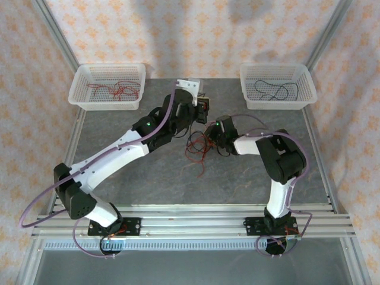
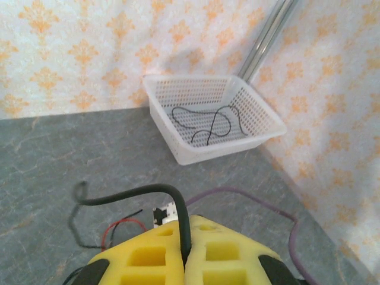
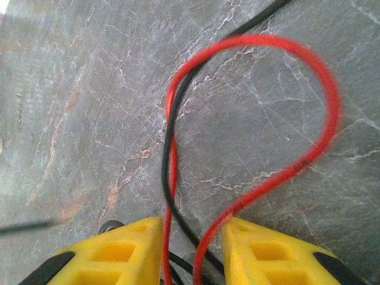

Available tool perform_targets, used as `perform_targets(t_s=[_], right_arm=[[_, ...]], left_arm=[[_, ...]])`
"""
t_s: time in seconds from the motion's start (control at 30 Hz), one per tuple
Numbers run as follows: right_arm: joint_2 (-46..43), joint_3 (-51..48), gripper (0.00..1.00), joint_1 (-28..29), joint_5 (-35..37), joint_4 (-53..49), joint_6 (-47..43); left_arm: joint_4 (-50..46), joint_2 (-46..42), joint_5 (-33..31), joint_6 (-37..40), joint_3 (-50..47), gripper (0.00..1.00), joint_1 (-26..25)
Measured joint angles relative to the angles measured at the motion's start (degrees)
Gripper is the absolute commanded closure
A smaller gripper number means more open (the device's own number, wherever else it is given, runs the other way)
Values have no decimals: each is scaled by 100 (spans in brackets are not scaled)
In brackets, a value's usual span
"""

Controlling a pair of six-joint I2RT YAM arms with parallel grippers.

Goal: Untangle the cables

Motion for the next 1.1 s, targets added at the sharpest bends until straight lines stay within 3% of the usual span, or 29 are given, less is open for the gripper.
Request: perform_targets(t_s=[0.3,0.67,0.8,1.1], right_arm=[[-42,-260,70,0,31,431,144],[-369,-706,66,0,46,632,28],[-1071,-820,61,0,179,-22,-614],[-3654,-1147,47,2,223,-625,-2743]], left_arm=[[-9,-127,-111,103,26,100,0],[-107,-127,-269,308,776,100,0],[-131,-127,-426,321,780,100,0],[-155,-125,-748,179,780,100,0]])
